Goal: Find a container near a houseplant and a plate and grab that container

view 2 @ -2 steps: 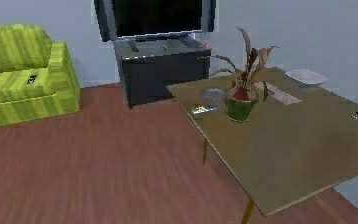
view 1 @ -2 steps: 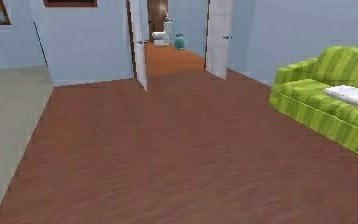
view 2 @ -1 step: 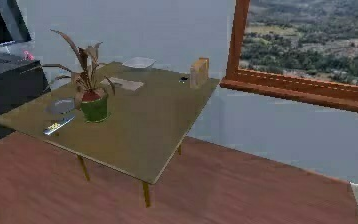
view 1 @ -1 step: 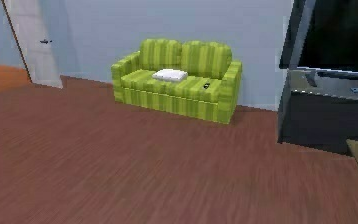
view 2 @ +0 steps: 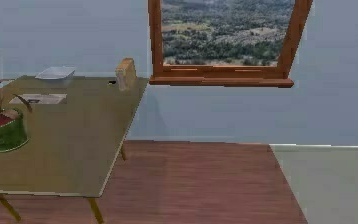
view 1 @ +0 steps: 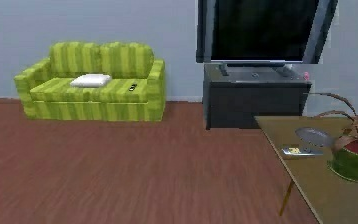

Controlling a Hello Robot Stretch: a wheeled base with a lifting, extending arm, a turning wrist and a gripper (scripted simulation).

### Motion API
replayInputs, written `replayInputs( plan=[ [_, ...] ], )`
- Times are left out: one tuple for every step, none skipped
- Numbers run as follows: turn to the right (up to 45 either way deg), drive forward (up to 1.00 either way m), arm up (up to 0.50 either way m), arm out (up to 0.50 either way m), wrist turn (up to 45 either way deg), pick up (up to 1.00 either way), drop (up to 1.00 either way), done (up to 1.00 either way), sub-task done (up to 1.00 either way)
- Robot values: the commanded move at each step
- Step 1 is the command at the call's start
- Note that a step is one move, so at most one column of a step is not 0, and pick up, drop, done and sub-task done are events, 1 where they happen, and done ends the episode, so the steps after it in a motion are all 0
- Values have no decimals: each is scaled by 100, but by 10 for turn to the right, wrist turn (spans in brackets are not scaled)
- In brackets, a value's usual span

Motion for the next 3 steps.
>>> replayInputs(
  plan=[
    [0, 55, 0, 0, 0, 0, 0, 0, 0],
    [450, 0, 0, 0, 0, 0, 0, 0, 0],
    [-300, 0, 0, 0, 0, 0, 0, 0, 0]
  ],
)
